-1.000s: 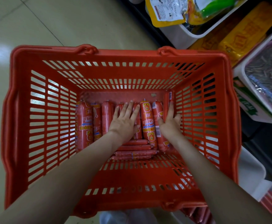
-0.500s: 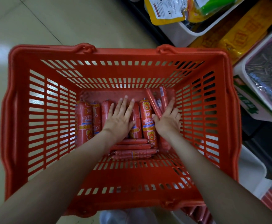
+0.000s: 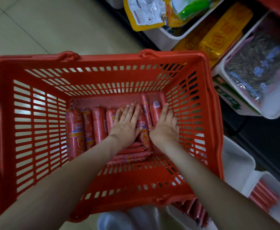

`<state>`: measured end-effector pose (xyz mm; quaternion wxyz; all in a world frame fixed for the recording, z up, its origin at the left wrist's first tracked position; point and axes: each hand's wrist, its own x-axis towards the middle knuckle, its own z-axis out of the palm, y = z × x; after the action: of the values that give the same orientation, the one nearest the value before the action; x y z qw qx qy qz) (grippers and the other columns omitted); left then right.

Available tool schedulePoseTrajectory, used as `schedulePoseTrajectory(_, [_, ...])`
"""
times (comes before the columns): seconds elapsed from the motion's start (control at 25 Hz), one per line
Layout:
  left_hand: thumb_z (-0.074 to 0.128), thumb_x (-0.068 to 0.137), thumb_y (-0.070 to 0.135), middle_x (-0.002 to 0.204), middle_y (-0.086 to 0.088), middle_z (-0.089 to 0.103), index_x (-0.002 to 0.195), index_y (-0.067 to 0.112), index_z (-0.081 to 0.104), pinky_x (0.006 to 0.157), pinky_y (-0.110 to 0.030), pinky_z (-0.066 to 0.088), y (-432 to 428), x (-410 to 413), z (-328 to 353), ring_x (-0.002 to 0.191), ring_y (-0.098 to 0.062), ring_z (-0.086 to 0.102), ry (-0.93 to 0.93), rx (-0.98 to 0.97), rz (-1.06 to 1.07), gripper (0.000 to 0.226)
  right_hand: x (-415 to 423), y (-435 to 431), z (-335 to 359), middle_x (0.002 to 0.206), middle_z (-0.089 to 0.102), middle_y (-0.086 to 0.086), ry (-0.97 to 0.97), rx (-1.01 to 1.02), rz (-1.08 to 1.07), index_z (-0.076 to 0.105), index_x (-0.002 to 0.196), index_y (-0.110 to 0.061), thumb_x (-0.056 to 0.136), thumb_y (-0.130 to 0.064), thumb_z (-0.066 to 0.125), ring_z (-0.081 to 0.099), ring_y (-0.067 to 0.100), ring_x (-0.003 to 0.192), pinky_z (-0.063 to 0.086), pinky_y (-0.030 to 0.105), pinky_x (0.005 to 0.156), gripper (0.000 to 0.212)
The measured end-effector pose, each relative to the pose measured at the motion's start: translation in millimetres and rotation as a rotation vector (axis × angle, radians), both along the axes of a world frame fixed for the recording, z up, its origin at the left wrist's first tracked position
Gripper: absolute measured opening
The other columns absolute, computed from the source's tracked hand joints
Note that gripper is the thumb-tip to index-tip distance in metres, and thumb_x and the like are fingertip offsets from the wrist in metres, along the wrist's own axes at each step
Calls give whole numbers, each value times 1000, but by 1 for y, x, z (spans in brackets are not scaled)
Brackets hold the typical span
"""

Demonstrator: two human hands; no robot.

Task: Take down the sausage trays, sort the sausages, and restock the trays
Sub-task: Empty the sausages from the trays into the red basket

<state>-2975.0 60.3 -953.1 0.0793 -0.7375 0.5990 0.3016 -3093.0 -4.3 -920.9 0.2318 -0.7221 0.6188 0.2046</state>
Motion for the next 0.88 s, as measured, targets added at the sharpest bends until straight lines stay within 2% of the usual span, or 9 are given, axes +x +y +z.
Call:
schedulePoseTrajectory(0.12, [23, 102, 39, 157, -14, -16, 150, 17, -15, 115, -52, -9, -13, -15, 3, 145, -27, -15, -79, 86, -86, 65, -16, -7, 11, 156, 6, 12, -78, 120, 34, -17, 149, -13, 90, -19, 57, 15, 28, 142, 21, 35, 113, 95])
schedulePoseTrajectory(0.24, [23, 102, 35, 157, -13, -18, 151, 18, -10, 112, -55, -11, -22, -20, 4, 145, -29, -15, -199, 126, -177, 62, -20, -18, 0, 156, 8, 14, -126, 206, -34, -15, 150, -12, 93, -11, 53, 16, 31, 142, 20, 36, 113, 89])
schedulePoseTrajectory(0.32, [22, 103, 35, 158, -11, -15, 152, 19, -2, 112, -56, -10, -25, -19, 1, 145, -27, -15, -207, 119, -180, 57, -12, -22, -14, 156, 12, 19, -174, 254, -136, -13, 149, -7, 93, -8, 50, 20, 34, 142, 20, 37, 113, 85])
schedulePoseTrajectory(0.44, [18, 103, 35, 159, -6, -11, 152, 20, 3, 113, -56, -8, -32, -15, -7, 146, -26, -14, -216, 97, -216, 53, 2, -27, -36, 151, 24, 23, -116, 186, -228, 2, 149, 1, 94, -7, 45, 29, 37, 137, 26, 37, 112, 69])
schedulePoseTrajectory(0.56, [20, 103, 34, 160, -4, -8, 152, 19, 0, 116, -53, -6, -36, -9, -12, 146, -25, -12, -148, 82, -176, 55, 12, -30, -47, 147, 28, 22, 18, 88, -242, 20, 145, 5, 97, -3, 36, 34, 34, 132, 34, 38, 105, 51])
schedulePoseTrajectory(0.68, [28, 102, 29, 160, -3, -9, 152, 21, -2, 116, -50, -7, -34, -5, -12, 145, -25, -15, -72, 80, -151, 59, 19, -34, -52, 144, 33, 24, 44, 137, -219, 27, 140, 10, 97, -4, 40, 42, 32, 128, 40, 36, 99, 47])
schedulePoseTrajectory(0.76, [31, 101, 26, 159, -3, -12, 152, 22, -2, 114, -49, -9, -35, -5, -12, 145, -25, -17, -31, 98, -141, 60, 20, -42, -53, 141, 41, 20, 101, 127, -195, 36, 139, 6, 98, -9, 41, 47, 29, 125, 43, 33, 95, 44])
schedulePoseTrajectory(0.88, [31, 101, 24, 159, -3, -13, 152, 23, -3, 114, -49, -11, -35, -4, -11, 144, -26, -19, -6, 96, -128, 61, 23, -59, -43, 133, 53, 16, 41, 142, -196, 52, 131, -5, 99, -20, 37, 53, 31, 119, 45, 34, 88, 39])
